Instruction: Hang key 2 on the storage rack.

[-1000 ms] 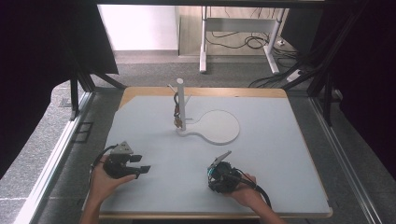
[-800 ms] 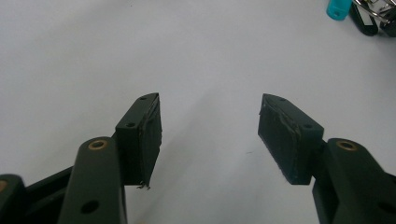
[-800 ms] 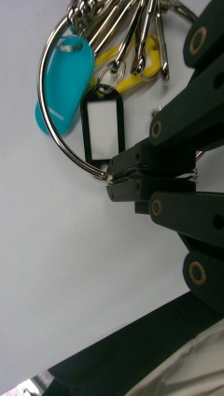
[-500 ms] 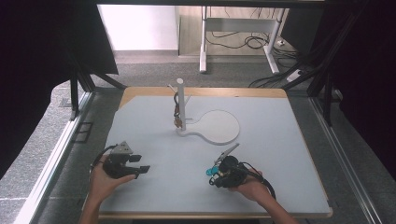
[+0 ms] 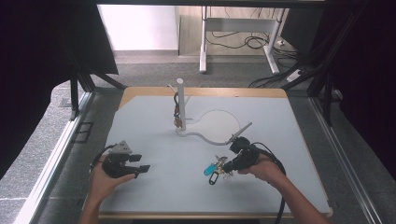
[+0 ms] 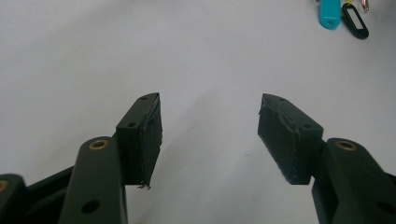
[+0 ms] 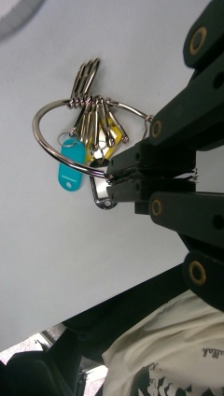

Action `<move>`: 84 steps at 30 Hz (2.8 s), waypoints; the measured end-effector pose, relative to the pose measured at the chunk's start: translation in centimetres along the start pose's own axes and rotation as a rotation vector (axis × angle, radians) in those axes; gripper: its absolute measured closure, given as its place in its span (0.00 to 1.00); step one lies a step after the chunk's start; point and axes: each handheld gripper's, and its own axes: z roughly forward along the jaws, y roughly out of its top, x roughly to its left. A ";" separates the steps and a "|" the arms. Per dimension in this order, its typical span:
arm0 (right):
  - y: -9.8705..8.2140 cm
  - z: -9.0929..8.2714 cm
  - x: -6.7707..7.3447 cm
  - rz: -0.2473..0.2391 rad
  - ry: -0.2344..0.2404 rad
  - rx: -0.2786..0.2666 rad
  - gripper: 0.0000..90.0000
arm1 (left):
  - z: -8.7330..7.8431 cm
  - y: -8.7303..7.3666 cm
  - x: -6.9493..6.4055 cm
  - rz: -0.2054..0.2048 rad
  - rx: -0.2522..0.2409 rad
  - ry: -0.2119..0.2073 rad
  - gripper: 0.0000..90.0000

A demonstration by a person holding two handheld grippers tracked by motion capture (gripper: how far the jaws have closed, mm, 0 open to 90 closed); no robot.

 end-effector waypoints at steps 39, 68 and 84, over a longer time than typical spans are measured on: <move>4.4 -7.1 -3.6 0.052 -0.041 -0.001 0.97 | 0.2 0.0 0.0 0.008 0.016 -0.002 0.45; 7.8 -11.2 -4.4 0.064 -0.088 -0.104 0.97 | -0.2 -0.1 0.1 0.003 0.007 -0.002 0.45; 9.9 -11.5 -5.2 0.091 -0.080 -0.114 0.97 | -0.5 -0.2 0.3 -0.002 -0.001 -0.002 0.45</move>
